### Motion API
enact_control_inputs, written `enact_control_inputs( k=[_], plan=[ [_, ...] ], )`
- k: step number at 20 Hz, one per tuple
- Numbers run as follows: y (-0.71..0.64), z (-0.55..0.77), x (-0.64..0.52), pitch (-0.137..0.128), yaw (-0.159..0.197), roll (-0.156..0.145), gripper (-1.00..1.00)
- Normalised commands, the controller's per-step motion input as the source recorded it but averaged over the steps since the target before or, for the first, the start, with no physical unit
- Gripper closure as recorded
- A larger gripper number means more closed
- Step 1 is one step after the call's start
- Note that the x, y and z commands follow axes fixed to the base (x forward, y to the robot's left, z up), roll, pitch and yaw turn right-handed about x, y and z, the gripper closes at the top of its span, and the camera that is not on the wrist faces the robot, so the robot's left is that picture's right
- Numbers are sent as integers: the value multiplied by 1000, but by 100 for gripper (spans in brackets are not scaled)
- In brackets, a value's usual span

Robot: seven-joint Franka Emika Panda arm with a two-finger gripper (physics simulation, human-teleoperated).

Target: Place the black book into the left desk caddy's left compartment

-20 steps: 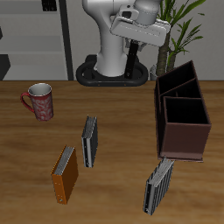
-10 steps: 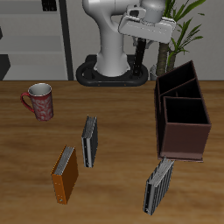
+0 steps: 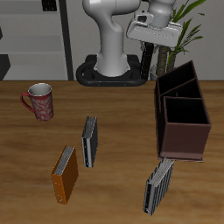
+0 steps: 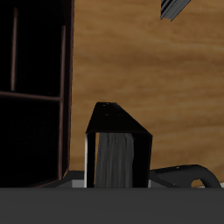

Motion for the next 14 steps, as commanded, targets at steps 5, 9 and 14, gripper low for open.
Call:
enact_control_inputs(
  k=[5, 9, 14],
  plan=[
    [296, -80, 23, 38, 7, 51, 100],
    [296, 37, -77, 7, 10, 62, 100],
    [267, 94, -69, -21, 16, 43, 100]
  ],
)
